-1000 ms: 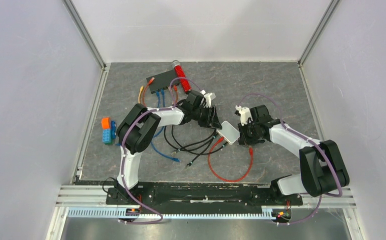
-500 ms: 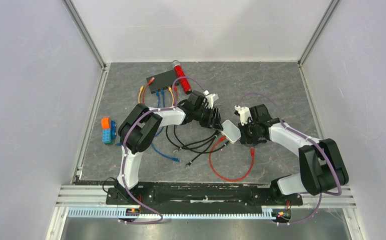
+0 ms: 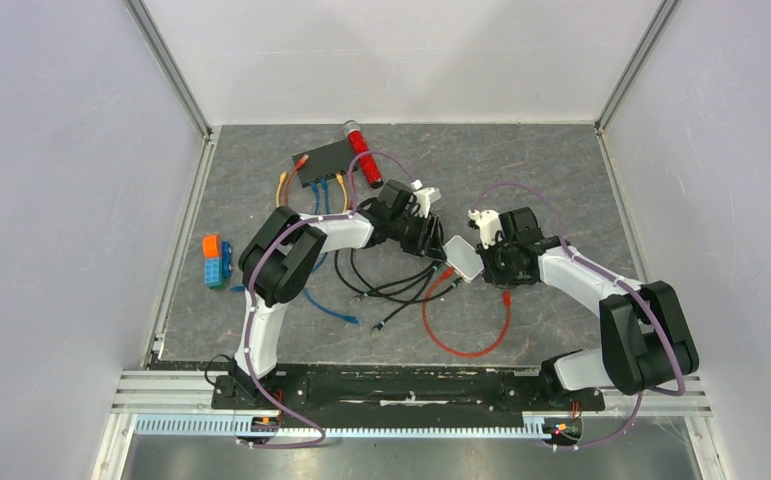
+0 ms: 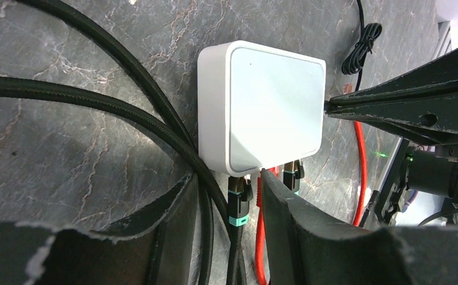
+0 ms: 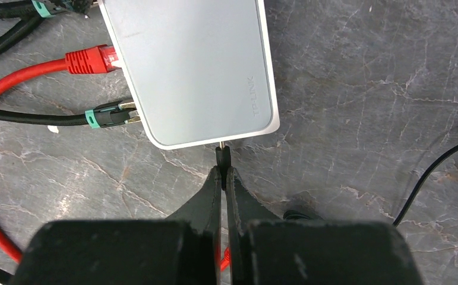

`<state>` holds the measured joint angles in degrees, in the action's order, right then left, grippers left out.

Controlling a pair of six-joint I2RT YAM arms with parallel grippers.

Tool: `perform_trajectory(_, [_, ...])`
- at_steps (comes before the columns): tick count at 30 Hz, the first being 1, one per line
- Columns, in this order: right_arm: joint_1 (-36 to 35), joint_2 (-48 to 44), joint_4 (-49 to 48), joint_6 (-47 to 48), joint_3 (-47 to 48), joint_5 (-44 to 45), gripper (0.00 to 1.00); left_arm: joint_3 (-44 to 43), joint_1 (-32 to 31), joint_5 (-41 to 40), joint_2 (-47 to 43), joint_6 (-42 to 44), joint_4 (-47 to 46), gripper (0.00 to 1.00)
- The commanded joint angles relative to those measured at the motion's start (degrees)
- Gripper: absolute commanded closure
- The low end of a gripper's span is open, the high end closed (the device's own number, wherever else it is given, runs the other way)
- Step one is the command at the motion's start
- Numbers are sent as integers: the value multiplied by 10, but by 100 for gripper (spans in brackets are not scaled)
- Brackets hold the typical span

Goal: Insert the plug into the switch port
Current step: Insert the power into the switch port.

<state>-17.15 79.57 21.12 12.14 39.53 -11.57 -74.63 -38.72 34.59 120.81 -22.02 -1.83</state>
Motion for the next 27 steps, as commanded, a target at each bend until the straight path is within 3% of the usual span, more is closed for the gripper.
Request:
perform_trajectory(1, [-5,3,-33,20,16,3,100,-8,-9,-30,-27,-3,-2,51])
perform_trajectory(12, [-5,19,-36,31,20,5,100,-21,-7,-149,-54,-48,-37,48])
perform_trajectory(27, [-6,6,-50,36,13,25,100,-97,-13,-72,47,-14,-17,48])
